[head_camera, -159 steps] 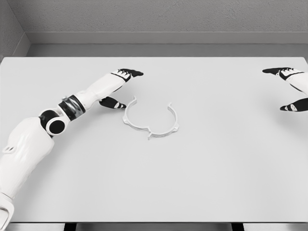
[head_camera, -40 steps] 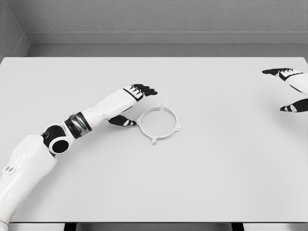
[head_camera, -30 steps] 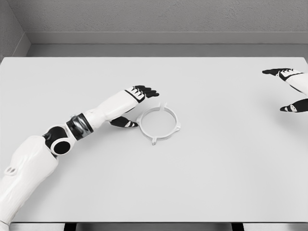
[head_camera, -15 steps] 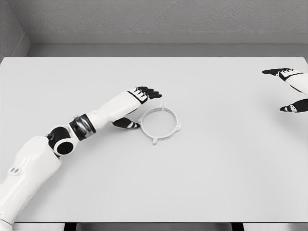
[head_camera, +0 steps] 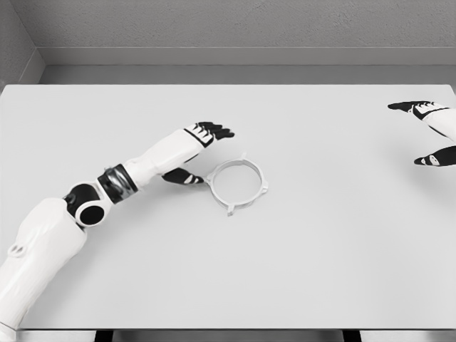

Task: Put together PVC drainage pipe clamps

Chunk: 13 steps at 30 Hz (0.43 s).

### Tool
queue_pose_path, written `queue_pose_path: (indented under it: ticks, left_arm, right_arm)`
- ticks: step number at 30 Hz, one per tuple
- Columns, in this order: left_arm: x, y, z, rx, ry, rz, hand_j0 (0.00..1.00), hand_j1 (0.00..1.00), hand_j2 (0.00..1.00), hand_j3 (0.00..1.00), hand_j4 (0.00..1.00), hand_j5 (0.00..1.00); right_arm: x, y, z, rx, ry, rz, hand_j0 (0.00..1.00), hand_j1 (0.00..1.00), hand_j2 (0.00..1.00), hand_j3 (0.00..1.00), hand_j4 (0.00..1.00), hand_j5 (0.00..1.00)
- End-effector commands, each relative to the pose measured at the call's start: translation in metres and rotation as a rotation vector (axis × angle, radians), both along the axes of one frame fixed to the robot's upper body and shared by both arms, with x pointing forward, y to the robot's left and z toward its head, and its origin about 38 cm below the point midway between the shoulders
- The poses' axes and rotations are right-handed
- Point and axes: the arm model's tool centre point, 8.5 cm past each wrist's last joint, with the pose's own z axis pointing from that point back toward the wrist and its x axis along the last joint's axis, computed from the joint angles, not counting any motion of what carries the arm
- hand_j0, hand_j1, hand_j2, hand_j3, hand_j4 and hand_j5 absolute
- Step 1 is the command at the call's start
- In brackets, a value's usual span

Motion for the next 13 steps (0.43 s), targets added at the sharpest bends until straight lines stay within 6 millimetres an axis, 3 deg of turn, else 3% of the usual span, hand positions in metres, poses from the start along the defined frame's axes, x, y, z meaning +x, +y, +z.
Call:
queue_pose_path:
  ticks: [1,2,4,7,10,13]
  left_arm:
    - [0.003,0.028,0.005,0.031,-0.006,0.037,1.00,1.00,1.00,1.00,1.00,1.00]
    - [0.006,0.046,0.011,0.062,-0.019,0.057,1.00,1.00,1.00,1.00,1.00,1.00]
    - [0.019,0.104,0.045,0.129,-0.083,0.150,1.00,1.00,1.00,1.00,1.00,1.00]
    - [0.023,0.174,0.068,0.180,-0.109,0.294,1.00,1.00,1.00,1.00,1.00,1.00]
    - [0.019,0.219,0.076,0.150,-0.078,0.385,1.00,1.00,1.00,1.00,1.00,1.00]
    - [0.016,0.244,0.080,0.125,-0.057,0.445,1.00,1.00,1.00,1.00,1.00,1.00]
  right_arm:
    - [0.000,0.000,0.001,0.006,-0.002,-0.001,1.00,1.00,1.00,1.00,1.00,1.00]
    - [0.000,0.000,0.001,0.006,-0.001,0.000,1.00,1.00,1.00,1.00,1.00,1.00]
    - [0.000,0.000,0.001,0.007,-0.002,-0.001,1.00,1.00,1.00,1.00,1.00,1.00]
    - [0.000,0.000,0.001,0.007,0.000,-0.001,1.00,1.00,1.00,1.00,1.00,1.00]
    - [0.000,-0.001,0.001,0.006,-0.001,-0.003,1.00,1.00,1.00,1.00,1.00,1.00]
    - [0.000,-0.001,0.001,0.006,-0.001,-0.003,1.00,1.00,1.00,1.00,1.00,1.00]
